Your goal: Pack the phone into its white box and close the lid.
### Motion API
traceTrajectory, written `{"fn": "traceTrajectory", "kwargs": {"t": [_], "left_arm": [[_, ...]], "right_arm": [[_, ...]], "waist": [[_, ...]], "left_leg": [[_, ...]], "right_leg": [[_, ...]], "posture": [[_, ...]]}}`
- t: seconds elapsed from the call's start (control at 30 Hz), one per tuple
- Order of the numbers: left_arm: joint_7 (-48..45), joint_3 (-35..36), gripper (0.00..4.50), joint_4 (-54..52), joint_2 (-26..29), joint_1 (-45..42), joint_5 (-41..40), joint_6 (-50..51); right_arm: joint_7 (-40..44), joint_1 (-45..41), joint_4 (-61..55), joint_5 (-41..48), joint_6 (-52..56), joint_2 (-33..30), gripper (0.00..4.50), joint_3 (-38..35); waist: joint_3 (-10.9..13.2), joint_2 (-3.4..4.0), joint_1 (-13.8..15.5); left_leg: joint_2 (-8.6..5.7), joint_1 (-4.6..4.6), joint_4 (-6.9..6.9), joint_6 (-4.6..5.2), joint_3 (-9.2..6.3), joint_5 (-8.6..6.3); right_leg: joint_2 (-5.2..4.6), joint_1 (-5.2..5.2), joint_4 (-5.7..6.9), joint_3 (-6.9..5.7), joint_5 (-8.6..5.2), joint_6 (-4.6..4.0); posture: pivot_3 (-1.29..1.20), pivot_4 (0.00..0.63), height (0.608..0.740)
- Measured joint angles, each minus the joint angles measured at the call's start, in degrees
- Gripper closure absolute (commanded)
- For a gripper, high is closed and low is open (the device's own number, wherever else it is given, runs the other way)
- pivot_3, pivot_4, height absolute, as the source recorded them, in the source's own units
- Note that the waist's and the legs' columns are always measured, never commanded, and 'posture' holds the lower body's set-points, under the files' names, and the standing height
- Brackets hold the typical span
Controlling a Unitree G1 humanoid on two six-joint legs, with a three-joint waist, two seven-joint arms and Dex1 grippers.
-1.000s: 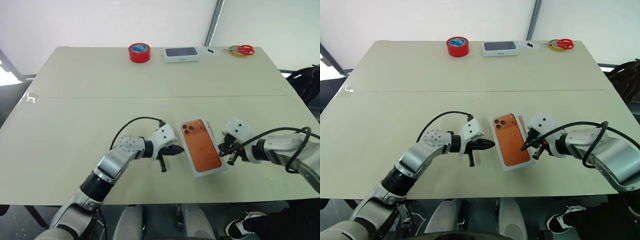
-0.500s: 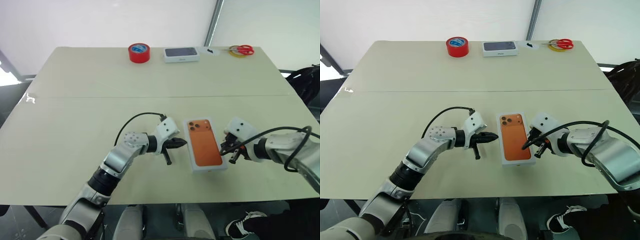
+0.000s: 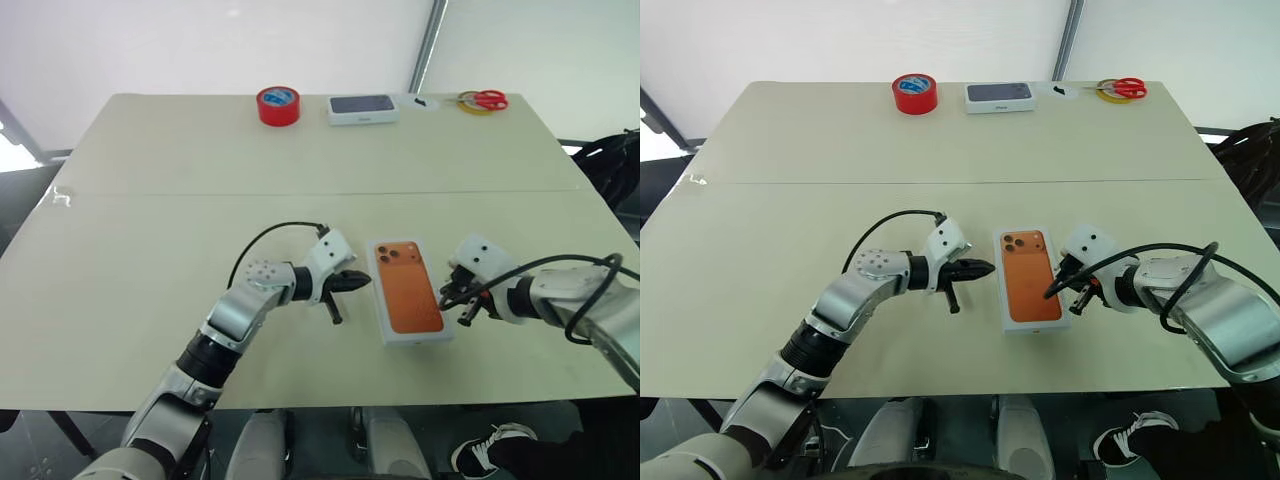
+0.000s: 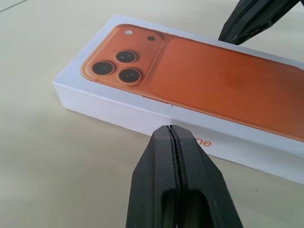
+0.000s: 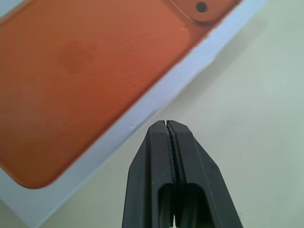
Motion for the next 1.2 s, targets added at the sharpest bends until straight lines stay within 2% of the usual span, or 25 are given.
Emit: {"fn": "traceTrajectory", "kwargs": {"t": [0.37,0.67,0.87,1.03,1.2], "left_arm": [[3.7,1.4,4.50,3.8,-3.6,-4.3,0.9,-1.1],[3.6,-2.7,4.50,7.7,-4.7,-5.6,5.3,-3.8],[3.6,-2.6,4.50,7.8,-4.5,-5.6,6.2,-4.0],[5.6,4.1,4.50,6.0,-2.2,-4.5,4.3,-3.5],[7.0,14.8,4.50,-2.0,4.6,1.9,0.2,-1.9]], "right_arm": [[6.7,5.1,-2.9,2.7,-2.4,-1.1,4.46,-8.7],[3.8,10.0,-8.4,4.6,0.6,3.3,4.46,-7.3],[2.3,10.4,-9.3,4.2,0.7,3.5,4.46,-7.2],[-0.3,6.2,-4.2,3.2,-1.4,7.4,4.46,-9.6],[-2.0,5.8,4.6,-0.8,-11.2,10.0,4.46,-15.6]], "waist": [[0.0,-0.01,0.0],[0.0,-0.01,0.1],[-0.1,-0.04,0.1],[-0.1,-0.03,-0.2],[-0.1,-0.01,0.0]], "left_leg": [[-0.06,0.04,0.04,0.00,-0.04,0.00],[-0.05,0.09,0.15,0.00,-0.09,0.00],[-0.03,0.12,0.23,0.00,-0.13,-0.01],[0.00,0.11,0.23,0.01,-0.14,-0.01],[0.04,0.10,0.21,0.02,-0.11,-0.02]], "right_leg": [[-0.02,0.11,-0.02,-0.02,0.04,0.09],[-0.02,0.21,0.04,-0.05,-0.02,-0.04],[-0.03,0.32,0.02,-0.09,-0.05,-0.07],[0.02,0.26,0.06,-0.09,0.04,0.08],[-0.02,0.27,0.04,-0.08,0.06,0.12]], "posture": [[0.00,0.150,0.740],[0.00,0.150,0.740],[0.00,0.150,0.740],[0.00,0.150,0.740],[0.00,0.150,0.740]]}}
